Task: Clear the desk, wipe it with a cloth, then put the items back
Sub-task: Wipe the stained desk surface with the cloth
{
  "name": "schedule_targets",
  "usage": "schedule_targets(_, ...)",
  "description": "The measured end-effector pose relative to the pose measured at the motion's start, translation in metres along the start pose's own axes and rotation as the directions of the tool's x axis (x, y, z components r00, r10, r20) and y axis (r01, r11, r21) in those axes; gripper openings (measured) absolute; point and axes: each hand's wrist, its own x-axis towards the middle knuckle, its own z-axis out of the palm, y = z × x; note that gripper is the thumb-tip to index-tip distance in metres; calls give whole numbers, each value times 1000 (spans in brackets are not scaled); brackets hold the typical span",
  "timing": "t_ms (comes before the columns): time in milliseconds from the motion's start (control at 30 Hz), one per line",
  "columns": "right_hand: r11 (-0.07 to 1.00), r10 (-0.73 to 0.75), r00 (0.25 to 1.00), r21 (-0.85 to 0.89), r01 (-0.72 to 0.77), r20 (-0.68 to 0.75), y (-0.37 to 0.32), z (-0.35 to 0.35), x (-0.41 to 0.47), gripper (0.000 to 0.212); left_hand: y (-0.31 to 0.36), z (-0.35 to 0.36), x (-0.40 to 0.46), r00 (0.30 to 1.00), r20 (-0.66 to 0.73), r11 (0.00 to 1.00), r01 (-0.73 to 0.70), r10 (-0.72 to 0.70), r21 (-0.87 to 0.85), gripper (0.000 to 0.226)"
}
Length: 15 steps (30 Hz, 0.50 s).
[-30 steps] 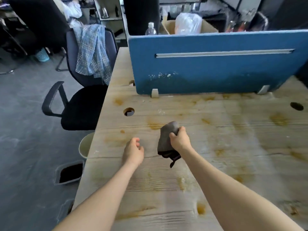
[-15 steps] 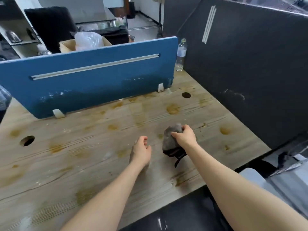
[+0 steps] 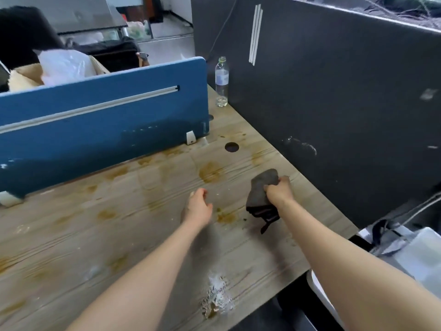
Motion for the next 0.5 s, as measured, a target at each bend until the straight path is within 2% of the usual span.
schedule_targets(200,1000,-4,998,-16,3,-55,-17,-3,72,36,22,16,65,999,46,1000,-1,2,-30,40)
schedule_targets(500,997,-67,997,-28,66,-23,-59,16,175,41,42,26,151,1000,-7,1000,-4,4,-8,45)
